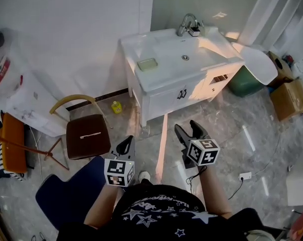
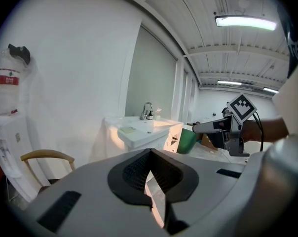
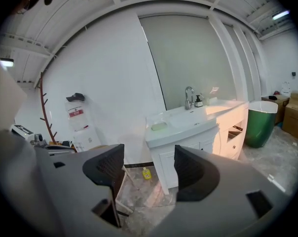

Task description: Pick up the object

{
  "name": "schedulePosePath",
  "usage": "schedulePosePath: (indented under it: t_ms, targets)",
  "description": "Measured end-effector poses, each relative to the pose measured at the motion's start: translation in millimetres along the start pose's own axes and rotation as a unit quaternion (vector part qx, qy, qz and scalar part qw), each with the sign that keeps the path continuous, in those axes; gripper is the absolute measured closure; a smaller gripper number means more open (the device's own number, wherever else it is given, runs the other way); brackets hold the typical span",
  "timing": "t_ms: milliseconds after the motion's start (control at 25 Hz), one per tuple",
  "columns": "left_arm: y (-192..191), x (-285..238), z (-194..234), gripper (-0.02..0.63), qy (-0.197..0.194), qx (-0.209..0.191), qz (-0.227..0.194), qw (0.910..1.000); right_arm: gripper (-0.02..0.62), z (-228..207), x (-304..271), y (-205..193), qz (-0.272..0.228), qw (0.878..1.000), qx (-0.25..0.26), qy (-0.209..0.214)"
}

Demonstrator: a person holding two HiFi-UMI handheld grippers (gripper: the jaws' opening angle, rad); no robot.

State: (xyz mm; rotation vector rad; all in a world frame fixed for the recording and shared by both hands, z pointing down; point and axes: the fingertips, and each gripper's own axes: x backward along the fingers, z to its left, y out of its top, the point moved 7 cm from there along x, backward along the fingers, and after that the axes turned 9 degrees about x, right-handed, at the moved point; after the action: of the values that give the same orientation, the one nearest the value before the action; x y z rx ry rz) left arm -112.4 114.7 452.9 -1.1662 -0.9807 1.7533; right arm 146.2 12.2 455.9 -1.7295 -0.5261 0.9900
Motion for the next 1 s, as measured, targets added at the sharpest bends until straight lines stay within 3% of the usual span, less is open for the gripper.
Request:
schedulePosePath:
  t_ms: [360, 680, 1000]
  targets:
    - [17, -41, 44, 0.589, -0.014, 0.005, 0.009, 0.9999, 0.290, 6, -62, 10, 0.027, 1.000, -0.009, -0.002]
    - [41, -81, 70, 0.589, 0.015, 0.017, 0.003, 0.9997, 0.290, -23, -137, 41, 0.022, 1.000, 0.001, 0.008]
    - [78, -163, 105, 0.589, 0.060, 0.017, 0.005, 0.9980, 0.290, -72, -249, 88, 0.020, 0.999, 0.015, 0.045]
